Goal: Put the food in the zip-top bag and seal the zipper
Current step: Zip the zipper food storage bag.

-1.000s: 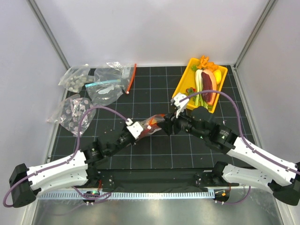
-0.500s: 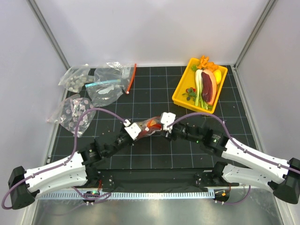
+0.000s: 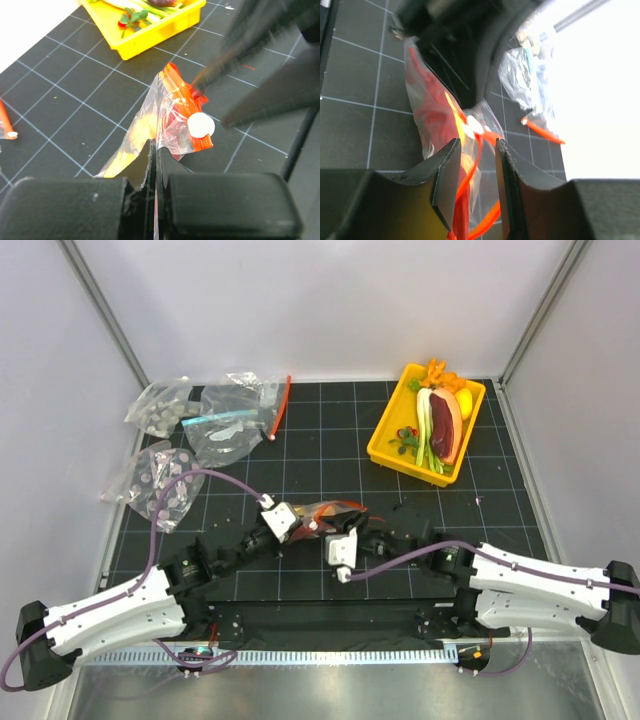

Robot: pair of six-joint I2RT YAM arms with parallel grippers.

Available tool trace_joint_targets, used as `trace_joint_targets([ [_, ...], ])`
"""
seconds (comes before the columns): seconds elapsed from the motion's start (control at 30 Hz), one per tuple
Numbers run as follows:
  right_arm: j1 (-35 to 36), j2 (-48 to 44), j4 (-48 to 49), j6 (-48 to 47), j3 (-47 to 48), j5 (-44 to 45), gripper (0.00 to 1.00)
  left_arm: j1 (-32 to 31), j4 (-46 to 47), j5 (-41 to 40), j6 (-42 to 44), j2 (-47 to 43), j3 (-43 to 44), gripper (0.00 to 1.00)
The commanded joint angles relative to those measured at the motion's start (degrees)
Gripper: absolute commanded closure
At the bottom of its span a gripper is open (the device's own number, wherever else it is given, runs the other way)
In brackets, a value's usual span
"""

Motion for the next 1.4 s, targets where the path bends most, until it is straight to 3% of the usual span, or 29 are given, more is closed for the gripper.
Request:
trace_joint_targets([
  [0.0, 4.72, 1.65, 2.58, -6.64, 1.73, 5.99, 0.60, 0.24, 0.13, 2.82, -2.15, -0.44, 3.15, 1.00],
  [0.4, 10.53, 5.35, 5.04, -11.74, 2.26, 17.33, 0.55, 0.15, -1.45, 5.11, -3.03, -0.35, 4.11, 1.00],
  [0.5, 10.71, 4.91, 6.09, -11.57, 2.08, 18.56, 0.63, 0.15, -1.80, 5.72, -3.12, -0.44, 4.11, 1.00],
  [0.6, 10.71, 4.03, 6.44, -10.61, 1.91, 18.39, 0.89, 0.15, -1.80, 5.46, -3.03, -0.53, 4.03, 1.00],
  [0.67, 10.71, 3.24, 5.66, -10.25, 1.99, 17.69, 0.97, 0.15, -1.72, 5.29, -2.95, -0.53, 3.94, 1.00],
  [0.77, 10.71, 2.97, 3.55, -9.64, 2.61, 18.12, 0.99, 0.15, -1.54, 5.29, -3.03, -0.53, 3.94, 0.99],
  [0.8, 10.79, 2.97, 3.20, -9.46, 2.70, 18.13, 0.99, 0.15, -1.45, 5.29, -3.03, -0.62, 3.94, 0.97],
  [0.87, 10.79, 2.71, 3.02, -7.88, 2.79, 17.78, 0.99, 0.15, -1.45, 5.29, -3.12, -1.06, 3.76, 0.80],
  [0.9, 10.71, 2.62, 3.19, -7.35, 2.78, 18.04, 0.99, 0.15, -1.19, 5.29, -3.12, -1.32, 3.59, 0.67],
  [1.03, 9.13, 2.36, 1.35, -2.18, 4.10, 16.20, 0.99, 0.15, 0.04, 5.02, -2.86, -2.64, 2.45, 0.51],
  [1.37, 3.06, 0.07, 1.09, 8.55, 4.19, 6.97, 0.99, 0.15, 2.15, 8.18, -1.72, -3.78, 1.74, 0.50],
])
